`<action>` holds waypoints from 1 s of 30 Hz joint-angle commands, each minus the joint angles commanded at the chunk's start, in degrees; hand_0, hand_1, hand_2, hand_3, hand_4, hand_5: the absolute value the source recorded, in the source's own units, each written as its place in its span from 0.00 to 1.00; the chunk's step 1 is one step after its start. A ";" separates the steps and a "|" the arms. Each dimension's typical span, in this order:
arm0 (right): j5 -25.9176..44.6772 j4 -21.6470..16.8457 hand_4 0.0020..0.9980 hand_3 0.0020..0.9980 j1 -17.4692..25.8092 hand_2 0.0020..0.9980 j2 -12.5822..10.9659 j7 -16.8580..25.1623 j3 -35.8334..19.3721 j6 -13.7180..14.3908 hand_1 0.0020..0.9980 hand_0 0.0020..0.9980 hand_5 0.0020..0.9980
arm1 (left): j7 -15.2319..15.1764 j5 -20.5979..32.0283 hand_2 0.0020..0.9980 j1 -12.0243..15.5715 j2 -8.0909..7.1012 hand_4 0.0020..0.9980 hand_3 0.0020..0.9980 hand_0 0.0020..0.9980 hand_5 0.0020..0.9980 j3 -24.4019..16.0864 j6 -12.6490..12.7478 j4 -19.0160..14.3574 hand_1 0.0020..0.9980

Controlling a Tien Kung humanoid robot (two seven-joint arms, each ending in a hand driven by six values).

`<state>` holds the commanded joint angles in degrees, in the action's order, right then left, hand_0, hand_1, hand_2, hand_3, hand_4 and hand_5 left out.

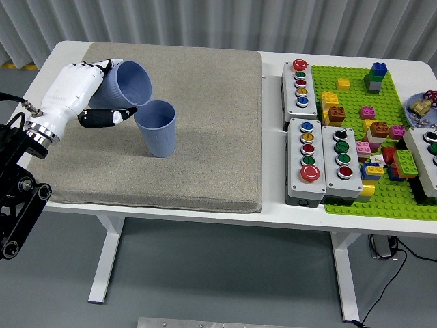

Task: Pick cup pour cup place

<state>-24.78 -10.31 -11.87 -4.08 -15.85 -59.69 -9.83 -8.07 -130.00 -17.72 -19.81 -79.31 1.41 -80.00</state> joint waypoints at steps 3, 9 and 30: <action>0.01 0.00 0.15 0.60 0.13 0.74 -0.01 0.02 0.06 0.01 0.70 0.74 0.20 | 0.27 0.00 0.69 -0.37 -1.08 0.69 0.75 0.60 0.32 0.89 0.34 0.07 0.56; -0.20 0.00 0.15 0.60 0.38 0.74 0.00 0.03 -0.04 0.01 0.70 0.74 0.20 | 0.70 0.00 0.69 -0.40 -2.70 0.68 0.75 0.60 0.32 2.67 1.01 -0.10 0.56; 0.15 0.00 0.15 0.60 0.06 0.74 -0.11 0.14 0.00 0.00 0.70 0.74 0.20 | 3.16 0.00 0.69 -2.91 -7.14 0.67 0.74 0.61 0.28 8.66 4.19 -0.17 0.56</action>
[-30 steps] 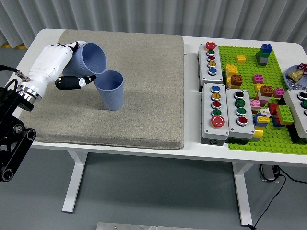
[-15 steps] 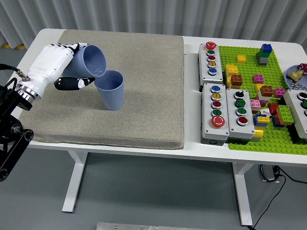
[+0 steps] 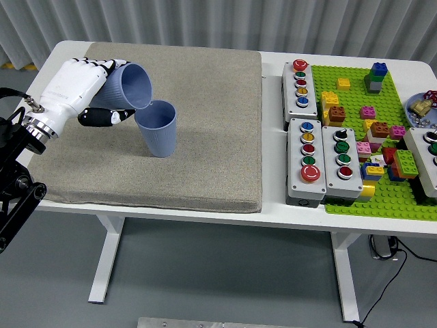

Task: Pick cup pour cup place

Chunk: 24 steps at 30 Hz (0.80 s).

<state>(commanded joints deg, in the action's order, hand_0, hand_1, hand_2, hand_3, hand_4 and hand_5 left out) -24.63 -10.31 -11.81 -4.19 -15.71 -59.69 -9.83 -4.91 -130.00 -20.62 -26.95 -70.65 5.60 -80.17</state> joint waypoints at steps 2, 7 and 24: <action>0.11 0.00 0.15 0.60 -0.07 0.74 -0.02 0.02 0.10 0.02 0.70 0.74 0.20 | 0.10 0.00 0.69 -0.45 -0.46 0.66 0.74 0.61 0.26 0.75 0.20 -0.01 0.56; 0.07 0.00 0.15 0.60 -0.08 0.74 -0.02 0.01 0.04 0.02 0.70 0.74 0.20 | 0.36 0.00 0.69 -0.89 -1.03 0.65 0.73 0.61 0.24 1.76 0.31 -0.29 0.56; 0.31 0.00 0.15 0.60 -0.24 0.74 -0.24 0.16 0.14 0.02 0.70 0.74 0.20 | 3.06 0.00 0.68 -3.57 -3.64 0.63 0.72 0.61 0.21 6.97 2.66 2.74 0.56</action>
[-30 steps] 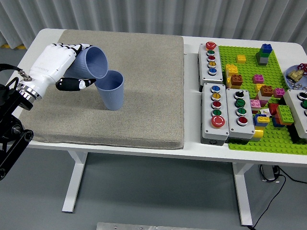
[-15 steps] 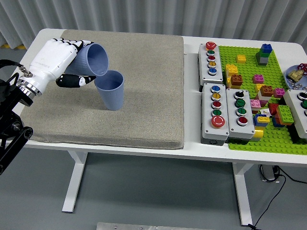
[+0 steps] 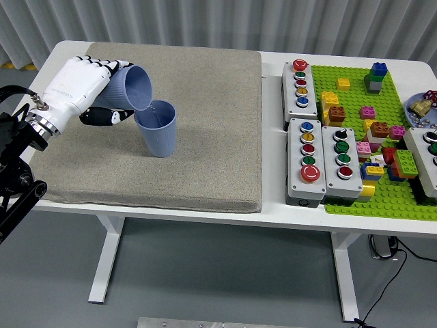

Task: Pick cup pour cup place

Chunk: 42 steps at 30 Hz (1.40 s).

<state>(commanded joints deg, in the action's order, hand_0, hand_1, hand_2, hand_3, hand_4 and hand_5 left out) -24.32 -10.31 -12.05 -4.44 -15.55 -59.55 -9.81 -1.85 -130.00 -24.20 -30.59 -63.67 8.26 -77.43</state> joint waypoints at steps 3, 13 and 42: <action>0.08 0.00 0.15 0.60 0.06 0.74 -0.01 0.02 0.04 0.00 0.70 0.74 0.20 | 0.63 0.00 0.68 -0.54 -0.72 0.62 0.72 0.61 0.20 1.42 0.61 0.48 0.56; 0.10 0.00 0.15 0.60 0.24 0.74 0.00 -0.04 0.15 -0.02 0.70 0.74 0.20 | 1.68 0.00 0.68 -1.36 -1.86 0.61 0.72 0.61 0.17 3.88 1.39 -0.27 0.56; 0.68 0.00 0.15 0.60 0.26 0.74 -0.27 0.13 0.56 -0.03 0.70 0.74 0.20 | 3.66 0.00 0.67 -3.80 -4.54 0.61 0.70 0.61 0.15 8.45 2.78 -0.57 0.56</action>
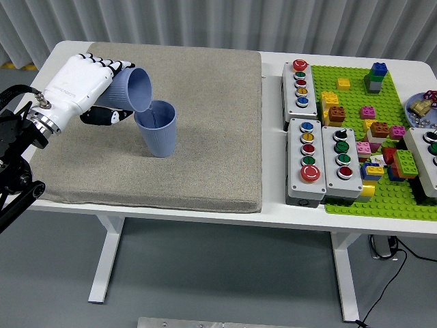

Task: Pick cup pour cup place

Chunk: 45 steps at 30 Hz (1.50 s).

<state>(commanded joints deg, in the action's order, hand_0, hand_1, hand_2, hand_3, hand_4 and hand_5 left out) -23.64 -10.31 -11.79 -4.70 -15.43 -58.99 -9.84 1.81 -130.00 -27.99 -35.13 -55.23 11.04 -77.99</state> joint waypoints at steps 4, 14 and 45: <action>0.04 0.00 0.15 0.60 -0.03 0.74 -0.02 -0.01 0.02 0.00 0.70 0.74 0.20 | 0.23 0.00 0.67 -0.48 -0.40 0.61 0.70 0.61 0.15 0.84 0.12 -0.05 0.56; 0.06 0.00 0.15 0.60 0.01 0.74 -0.09 0.05 0.03 -0.02 0.70 0.74 0.20 | 1.79 0.00 0.67 -1.46 -1.20 0.60 0.70 0.62 0.14 2.93 0.60 -0.14 0.56; 0.12 0.00 0.15 0.60 0.70 0.74 0.06 0.10 0.08 0.09 0.70 0.74 0.19 | 2.95 0.00 0.66 -2.27 -1.90 0.59 0.69 0.62 0.12 4.41 0.25 -0.74 0.56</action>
<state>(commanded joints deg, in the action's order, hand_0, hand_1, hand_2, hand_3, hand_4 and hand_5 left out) -23.52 -10.31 -11.09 -4.64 -15.33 -58.91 -9.75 4.76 -130.00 -30.26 -37.03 -50.82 11.29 -78.74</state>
